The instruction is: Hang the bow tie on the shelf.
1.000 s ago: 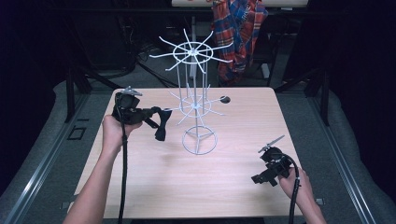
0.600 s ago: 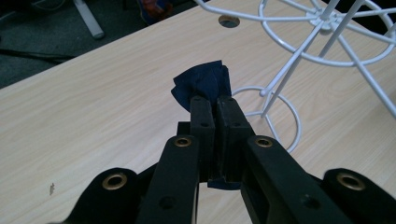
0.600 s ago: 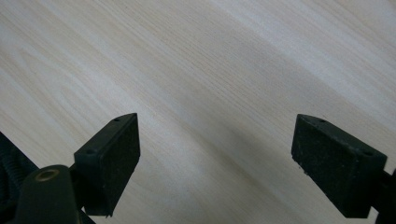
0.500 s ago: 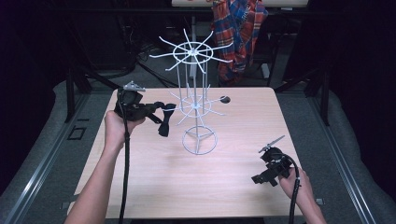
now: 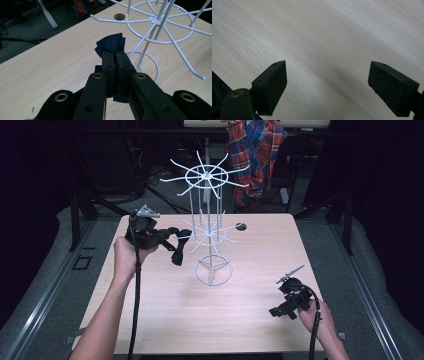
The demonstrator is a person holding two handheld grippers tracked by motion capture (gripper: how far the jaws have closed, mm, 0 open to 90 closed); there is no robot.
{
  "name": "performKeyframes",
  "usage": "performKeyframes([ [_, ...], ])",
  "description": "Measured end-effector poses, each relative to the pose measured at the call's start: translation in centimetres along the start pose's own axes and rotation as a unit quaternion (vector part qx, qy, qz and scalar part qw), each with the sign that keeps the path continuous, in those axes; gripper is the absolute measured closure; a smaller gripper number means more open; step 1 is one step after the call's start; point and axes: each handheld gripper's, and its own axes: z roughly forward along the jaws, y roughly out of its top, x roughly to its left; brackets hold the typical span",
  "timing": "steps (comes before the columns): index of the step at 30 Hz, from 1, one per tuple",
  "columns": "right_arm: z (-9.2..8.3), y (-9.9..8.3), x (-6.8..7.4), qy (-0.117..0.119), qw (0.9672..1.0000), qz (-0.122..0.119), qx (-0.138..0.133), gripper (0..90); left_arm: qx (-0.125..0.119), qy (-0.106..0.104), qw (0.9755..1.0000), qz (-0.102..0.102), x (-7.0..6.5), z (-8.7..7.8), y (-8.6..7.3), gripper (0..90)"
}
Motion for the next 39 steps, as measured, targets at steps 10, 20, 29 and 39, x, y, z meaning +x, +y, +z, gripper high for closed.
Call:
performKeyframes([
  [10, 0.0, 0.0, 0.0, 0.000, 1.0000, 0.001, 0.000, 15.3, 0.007, 0.012, 0.9998, 0.016, -1.3, 0.7, 0.4, 86.8],
  [20, 0.1, 0.0, 0.0, 0.005, 1.0000, 0.006, 0.002, 15.3, -0.004, 0.021, 0.9993, 0.031, -2.4, 1.2, 0.6, 86.9],
  [29, 0.1, -0.1, -0.1, 0.000, 1.0000, 0.004, 0.002, 15.3, 0.008, 0.021, 0.9986, 0.048, -3.4, 2.7, 0.3, 86.8],
  [39, 0.1, -0.1, -0.2, 0.000, 1.0000, 0.000, 0.007, 15.3, 0.010, 0.013, 0.9986, 0.051, -3.5, 3.1, 0.1, 86.9],
])
